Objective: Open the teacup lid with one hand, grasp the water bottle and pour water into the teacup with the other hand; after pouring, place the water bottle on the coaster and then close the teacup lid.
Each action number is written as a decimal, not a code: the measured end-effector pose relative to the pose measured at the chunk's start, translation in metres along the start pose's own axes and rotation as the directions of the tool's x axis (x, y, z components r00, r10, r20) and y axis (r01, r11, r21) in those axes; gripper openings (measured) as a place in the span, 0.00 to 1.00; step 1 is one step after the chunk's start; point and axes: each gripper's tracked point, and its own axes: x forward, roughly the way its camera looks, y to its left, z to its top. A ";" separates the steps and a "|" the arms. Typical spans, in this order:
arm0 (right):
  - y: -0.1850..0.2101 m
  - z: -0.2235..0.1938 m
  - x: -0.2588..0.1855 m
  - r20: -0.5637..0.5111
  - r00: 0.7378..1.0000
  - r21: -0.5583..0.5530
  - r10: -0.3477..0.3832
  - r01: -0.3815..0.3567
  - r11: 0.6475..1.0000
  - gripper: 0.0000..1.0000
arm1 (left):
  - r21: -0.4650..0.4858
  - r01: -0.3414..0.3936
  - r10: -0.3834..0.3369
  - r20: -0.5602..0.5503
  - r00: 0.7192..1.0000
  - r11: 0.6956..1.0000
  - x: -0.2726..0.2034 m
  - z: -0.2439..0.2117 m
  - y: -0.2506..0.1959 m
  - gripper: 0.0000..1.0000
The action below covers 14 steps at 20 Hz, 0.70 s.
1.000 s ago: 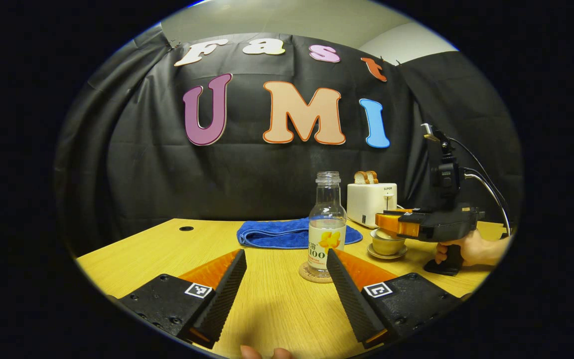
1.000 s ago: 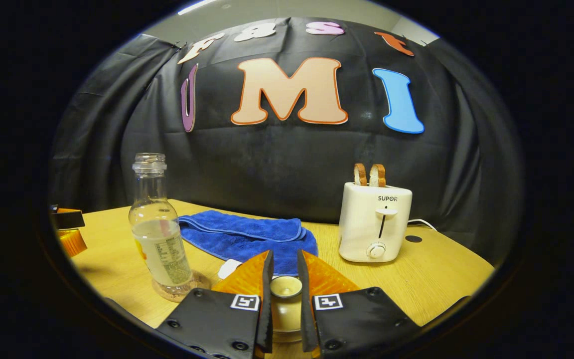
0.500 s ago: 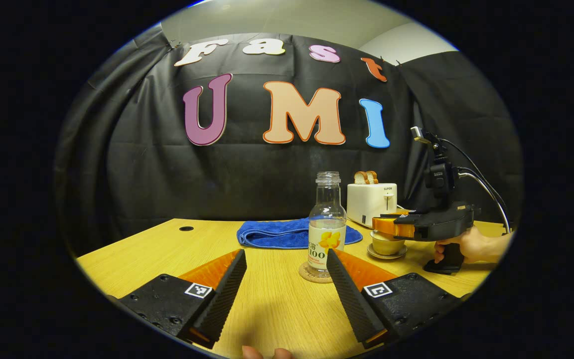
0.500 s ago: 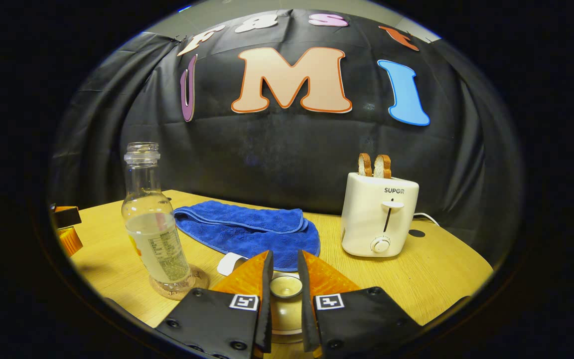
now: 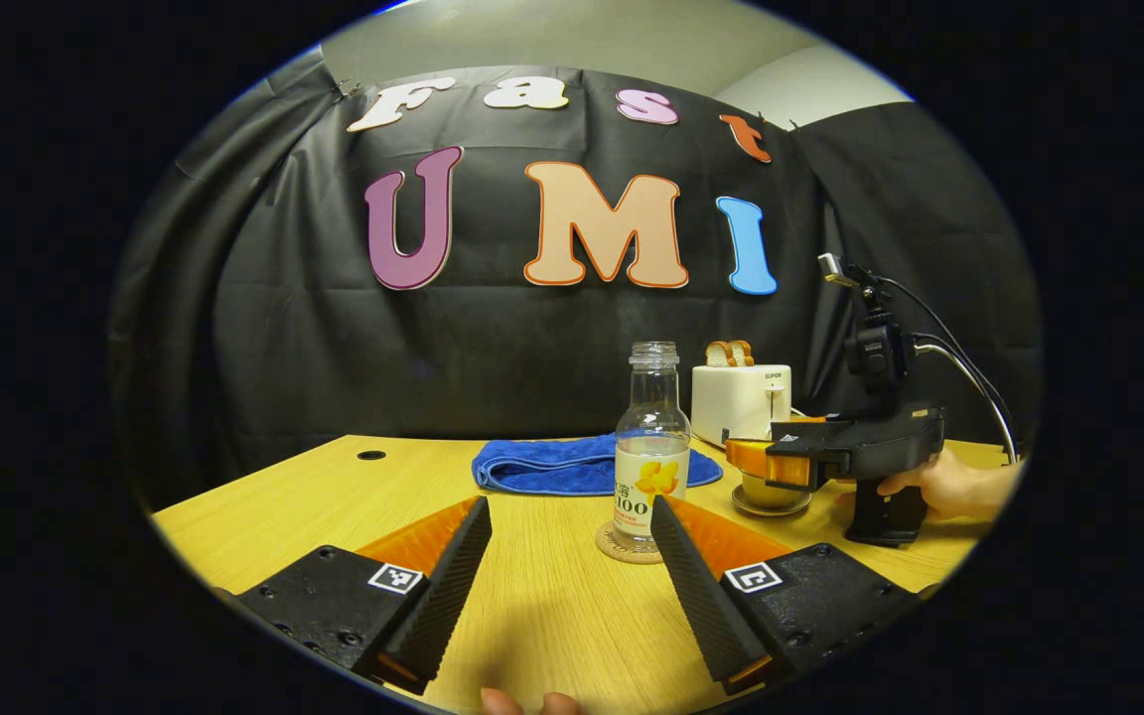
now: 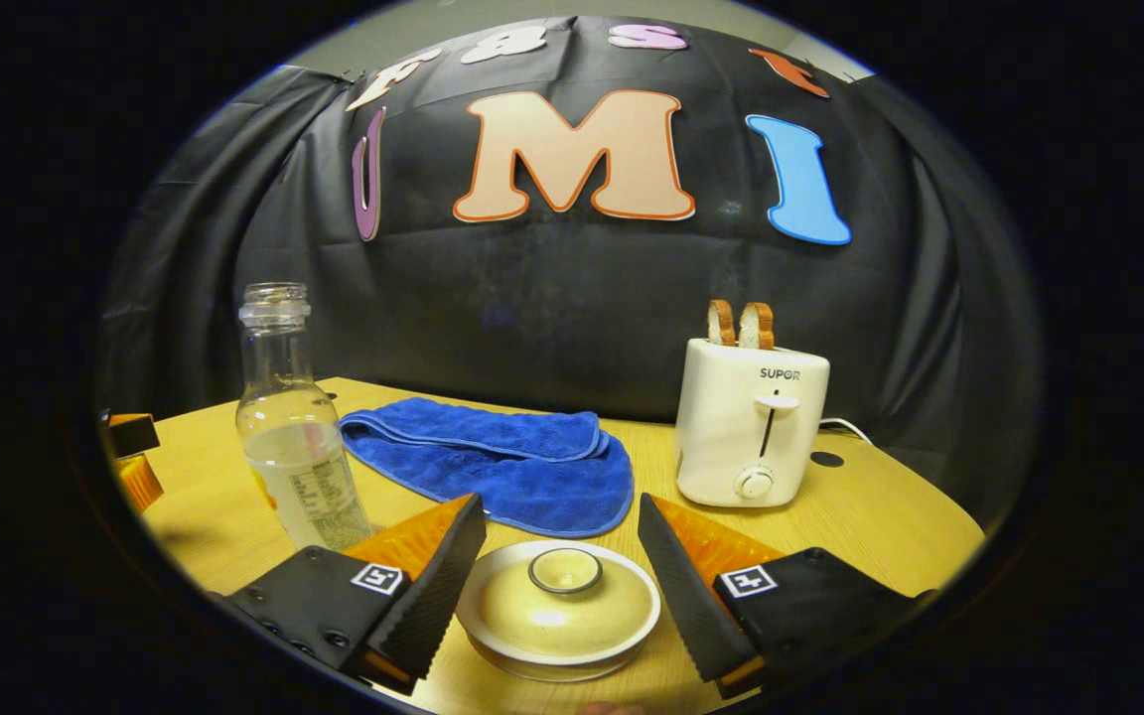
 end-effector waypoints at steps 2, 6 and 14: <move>-0.004 0.008 -0.010 0.060 0.998 0.021 -0.025 0.024 0.999 0.98 | 0.000 0.000 0.000 0.000 1.000 1.000 0.000 0.000 0.000 0.94; -0.010 0.017 -0.030 0.140 0.988 0.080 -0.067 0.057 0.995 0.98 | -0.001 -0.026 0.026 -0.002 1.000 1.000 -0.001 0.000 0.006 0.94; 0.006 0.010 -0.098 0.138 0.986 0.088 -0.093 0.081 0.993 0.93 | 0.001 -0.092 0.092 -0.006 0.996 0.996 -0.012 0.000 0.006 0.94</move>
